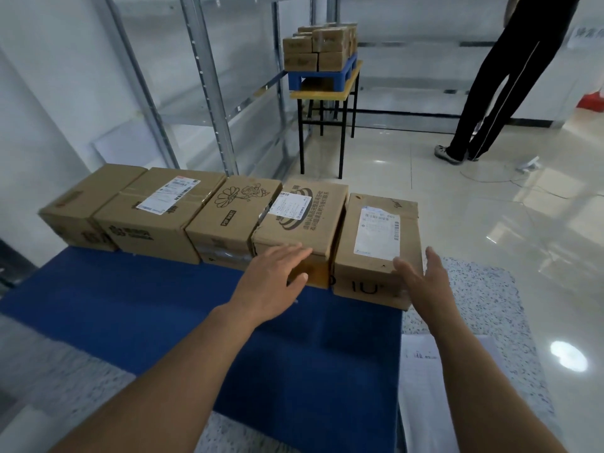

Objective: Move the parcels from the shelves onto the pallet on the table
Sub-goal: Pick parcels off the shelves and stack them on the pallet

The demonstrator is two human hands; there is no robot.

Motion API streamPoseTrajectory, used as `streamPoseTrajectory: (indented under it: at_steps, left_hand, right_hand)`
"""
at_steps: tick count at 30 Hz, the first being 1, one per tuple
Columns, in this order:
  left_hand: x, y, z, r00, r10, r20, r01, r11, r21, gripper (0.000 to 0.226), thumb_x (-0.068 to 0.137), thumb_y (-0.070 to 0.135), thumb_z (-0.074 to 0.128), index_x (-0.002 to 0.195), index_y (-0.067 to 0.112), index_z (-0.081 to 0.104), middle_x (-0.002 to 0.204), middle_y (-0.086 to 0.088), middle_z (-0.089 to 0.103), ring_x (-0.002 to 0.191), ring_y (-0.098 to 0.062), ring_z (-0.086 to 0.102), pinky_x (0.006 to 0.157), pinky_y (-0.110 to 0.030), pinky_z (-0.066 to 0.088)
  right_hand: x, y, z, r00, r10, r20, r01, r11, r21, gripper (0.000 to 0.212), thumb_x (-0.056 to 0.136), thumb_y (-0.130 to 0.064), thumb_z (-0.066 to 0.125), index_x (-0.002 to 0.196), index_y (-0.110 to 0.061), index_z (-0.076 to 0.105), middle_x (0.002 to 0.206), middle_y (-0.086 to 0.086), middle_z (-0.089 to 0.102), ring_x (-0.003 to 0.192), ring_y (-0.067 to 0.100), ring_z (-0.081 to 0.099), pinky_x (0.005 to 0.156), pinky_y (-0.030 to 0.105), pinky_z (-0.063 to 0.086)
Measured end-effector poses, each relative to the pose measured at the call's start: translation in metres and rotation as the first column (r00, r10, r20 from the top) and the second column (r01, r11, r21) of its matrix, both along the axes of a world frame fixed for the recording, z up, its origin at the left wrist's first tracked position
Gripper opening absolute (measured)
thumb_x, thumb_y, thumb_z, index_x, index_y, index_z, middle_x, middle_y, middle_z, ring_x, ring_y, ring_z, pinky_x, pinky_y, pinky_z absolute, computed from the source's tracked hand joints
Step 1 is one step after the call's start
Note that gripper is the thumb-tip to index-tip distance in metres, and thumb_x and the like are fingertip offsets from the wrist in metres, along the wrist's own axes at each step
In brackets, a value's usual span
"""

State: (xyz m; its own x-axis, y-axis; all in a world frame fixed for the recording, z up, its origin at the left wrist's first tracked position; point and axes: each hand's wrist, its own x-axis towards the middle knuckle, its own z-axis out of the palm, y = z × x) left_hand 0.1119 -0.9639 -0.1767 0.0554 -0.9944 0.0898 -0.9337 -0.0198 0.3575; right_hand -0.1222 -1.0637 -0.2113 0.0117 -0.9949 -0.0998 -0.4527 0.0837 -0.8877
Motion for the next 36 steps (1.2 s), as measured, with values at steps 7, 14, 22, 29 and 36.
streamPoseTrajectory:
  at_steps: [7, 14, 22, 29, 36]
  left_hand:
    - [0.012, 0.053, 0.005, 0.983, 0.091, -0.162, -0.115, 0.983, -0.144, 0.054, 0.092, 0.047, 0.038, 0.143, 0.03, 0.034, 0.149, 0.008, 0.034, 0.138, -0.01, 0.025, 0.114, -0.04, 0.023]
    - [0.062, 0.174, -0.005, 0.92, 0.324, -0.221, -0.376, 0.889, -0.26, 0.069, 0.083, 0.061, 0.029, 0.136, 0.021, 0.048, 0.141, 0.001, 0.046, 0.13, -0.018, 0.042, 0.107, -0.039, 0.036]
    - [0.124, 0.348, -0.008, 0.756, 0.614, -0.228, -0.655, 0.699, -0.288, 0.067, 0.083, 0.061, 0.034, 0.13, 0.018, 0.055, 0.131, 0.001, 0.056, 0.119, -0.02, 0.053, 0.1, -0.034, 0.038]
    - [0.15, 0.488, -0.01, 0.6, 0.782, -0.169, -0.785, 0.534, -0.313, 0.062, 0.086, 0.057, 0.037, 0.12, 0.011, 0.062, 0.119, -0.008, 0.065, 0.105, -0.026, 0.064, 0.091, -0.037, 0.045]
    - [0.161, 0.616, -0.02, 0.352, 0.93, -0.109, -0.91, 0.312, -0.274, 0.079, 0.087, 0.07, 0.021, 0.134, 0.015, 0.051, 0.136, -0.01, 0.052, 0.123, -0.031, 0.052, 0.099, -0.047, 0.037]
  right_hand:
    - [0.043, 0.069, 0.03, 0.964, -0.04, -0.264, -0.095, 0.873, -0.478, 0.048, 0.088, -0.024, 0.062, 0.133, -0.013, 0.05, 0.14, 0.009, 0.044, 0.128, 0.025, 0.039, 0.105, 0.047, 0.037]
    - [0.141, 0.174, 0.026, 0.843, 0.277, -0.461, -0.516, 0.661, -0.545, 0.042, 0.085, -0.04, 0.043, 0.113, -0.017, 0.065, 0.118, 0.004, 0.062, 0.106, 0.024, 0.06, 0.082, 0.037, 0.05]
    - [0.245, 0.312, 0.038, 0.701, 0.477, -0.53, -0.711, 0.411, -0.57, 0.038, 0.083, -0.038, 0.043, 0.102, -0.019, 0.07, 0.111, 0.001, 0.067, 0.097, 0.022, 0.065, 0.078, 0.036, 0.053]
    - [0.305, 0.43, 0.039, 0.577, 0.574, -0.581, -0.796, 0.234, -0.559, 0.034, 0.081, -0.038, 0.042, 0.101, -0.025, 0.067, 0.109, -0.003, 0.066, 0.096, 0.018, 0.065, 0.079, 0.033, 0.052]
    - [0.355, 0.546, 0.032, 0.436, 0.683, -0.585, -0.832, 0.058, -0.552, 0.046, 0.084, -0.045, 0.044, 0.116, -0.02, 0.067, 0.128, 0.009, 0.059, 0.11, 0.029, 0.061, 0.088, 0.044, 0.05]
